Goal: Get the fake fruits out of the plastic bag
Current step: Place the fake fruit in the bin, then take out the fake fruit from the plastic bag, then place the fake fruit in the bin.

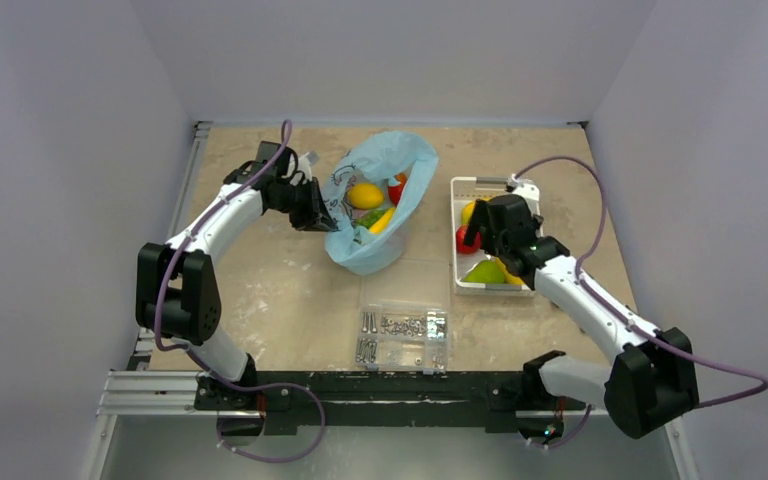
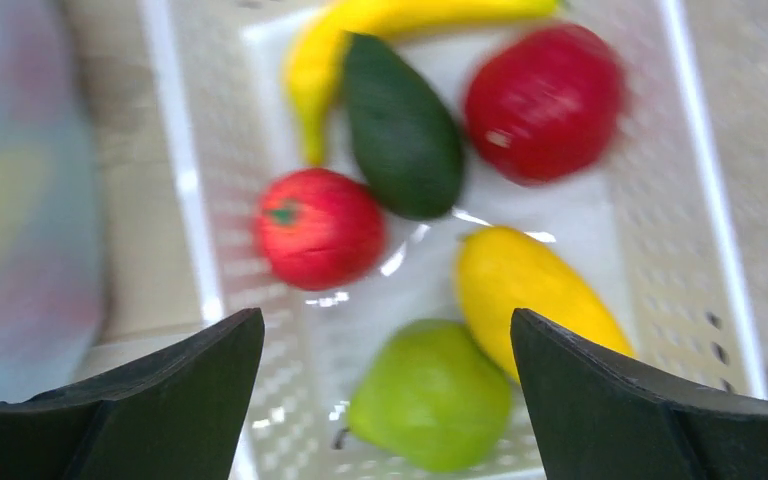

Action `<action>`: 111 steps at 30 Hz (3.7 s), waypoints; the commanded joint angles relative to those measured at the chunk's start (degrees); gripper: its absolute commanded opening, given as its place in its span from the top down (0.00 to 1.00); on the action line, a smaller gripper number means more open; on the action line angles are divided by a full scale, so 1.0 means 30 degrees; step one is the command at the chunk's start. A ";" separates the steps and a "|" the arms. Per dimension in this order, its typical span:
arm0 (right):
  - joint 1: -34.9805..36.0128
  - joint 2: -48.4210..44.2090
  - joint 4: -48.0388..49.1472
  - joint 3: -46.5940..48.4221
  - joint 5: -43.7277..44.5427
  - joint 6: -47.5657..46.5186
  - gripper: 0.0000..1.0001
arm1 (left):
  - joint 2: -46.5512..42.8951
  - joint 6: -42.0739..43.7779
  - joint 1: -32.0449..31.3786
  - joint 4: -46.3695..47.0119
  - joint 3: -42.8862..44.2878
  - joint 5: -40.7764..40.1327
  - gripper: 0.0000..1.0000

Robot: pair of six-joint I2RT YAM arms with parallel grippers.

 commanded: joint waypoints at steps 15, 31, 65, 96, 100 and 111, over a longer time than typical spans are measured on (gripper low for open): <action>0.6876 0.9771 0.6660 1.1483 -0.7263 -0.4918 0.17 | 0.0648 0.0337 0.0042 -0.0066 0.0413 -0.0490 1.00; 0.7203 1.8345 0.7469 1.8253 -0.4197 -0.8036 0.25 | 0.0887 0.0396 -0.0092 -0.0103 0.0534 -0.0411 1.00; 0.6688 2.0210 0.5939 1.9519 -0.2999 -0.9493 0.74 | 0.1007 0.0215 -0.0084 0.0034 0.0582 -0.0043 1.00; 0.5434 1.0363 0.6856 1.3962 -1.4920 -0.2808 1.00 | 0.0809 0.0205 -0.0085 0.0101 0.0498 0.0037 1.00; 0.3524 0.7564 0.7313 1.0707 -1.4754 -0.1899 1.00 | 0.0827 0.0175 -0.0084 0.0136 0.0498 0.0068 1.00; -0.1556 0.2684 0.5907 0.3908 -0.5213 -0.0948 1.00 | 0.0900 0.0164 -0.0084 0.0119 0.0498 0.0104 1.00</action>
